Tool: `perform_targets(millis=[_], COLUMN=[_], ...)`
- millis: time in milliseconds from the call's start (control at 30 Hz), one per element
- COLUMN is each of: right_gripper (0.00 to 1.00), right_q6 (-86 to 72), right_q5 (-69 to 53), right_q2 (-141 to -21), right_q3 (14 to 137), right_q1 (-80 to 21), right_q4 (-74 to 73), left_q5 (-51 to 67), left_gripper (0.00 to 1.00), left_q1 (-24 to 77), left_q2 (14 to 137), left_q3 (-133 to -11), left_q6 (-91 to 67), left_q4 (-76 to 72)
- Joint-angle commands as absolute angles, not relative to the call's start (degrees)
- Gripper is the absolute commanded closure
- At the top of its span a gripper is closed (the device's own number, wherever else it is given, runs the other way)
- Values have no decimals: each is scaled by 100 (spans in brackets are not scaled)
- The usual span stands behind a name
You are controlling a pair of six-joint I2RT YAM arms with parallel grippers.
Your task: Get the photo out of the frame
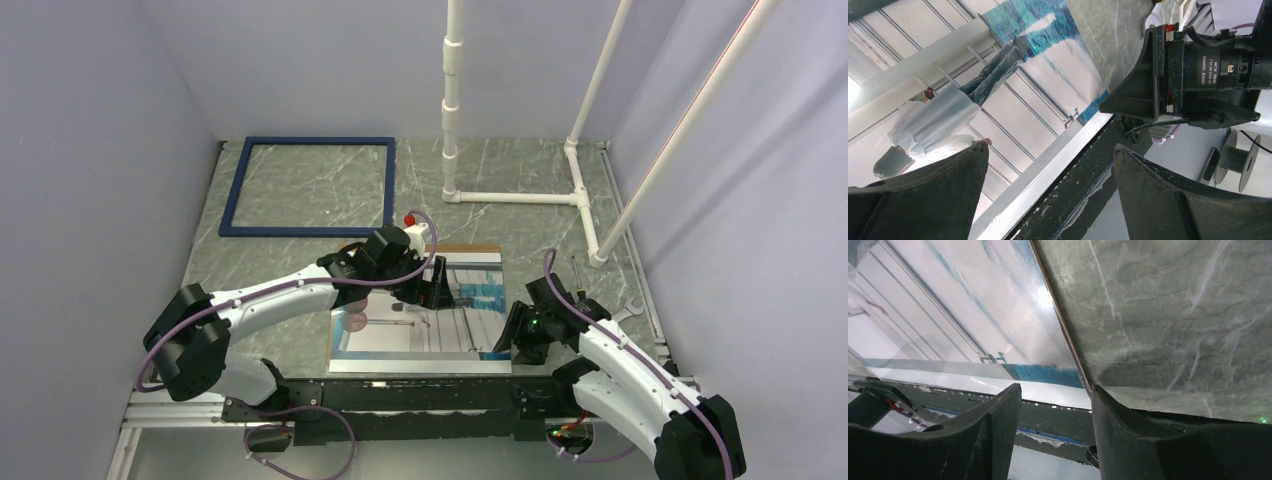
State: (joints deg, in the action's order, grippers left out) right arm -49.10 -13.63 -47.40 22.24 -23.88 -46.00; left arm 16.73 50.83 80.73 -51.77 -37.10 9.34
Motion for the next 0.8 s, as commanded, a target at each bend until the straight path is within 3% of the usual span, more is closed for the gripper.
perform_targets(millis=[0,467,767], right_gripper=[45,46,46], right_q6=[-4975,-4914,-5040], right_q5=[-1444,-1426,-1578], right_q2=[-4677,-4546,-4832], right_q3=[2414,2769,2687], right_q1=[-2390,-2394,-2387], right_q4=[-4571,-4838,-4177], left_q5=[1756,1758,1682], left_gripper=[3,3,3], left_q1=[5116,5123,5117], left_q2=[7964,7952,7959], left_q3=[-5256,-5212,-5180], left_q6=[-3626,-3641,-3639], left_q4=[870,870,910])
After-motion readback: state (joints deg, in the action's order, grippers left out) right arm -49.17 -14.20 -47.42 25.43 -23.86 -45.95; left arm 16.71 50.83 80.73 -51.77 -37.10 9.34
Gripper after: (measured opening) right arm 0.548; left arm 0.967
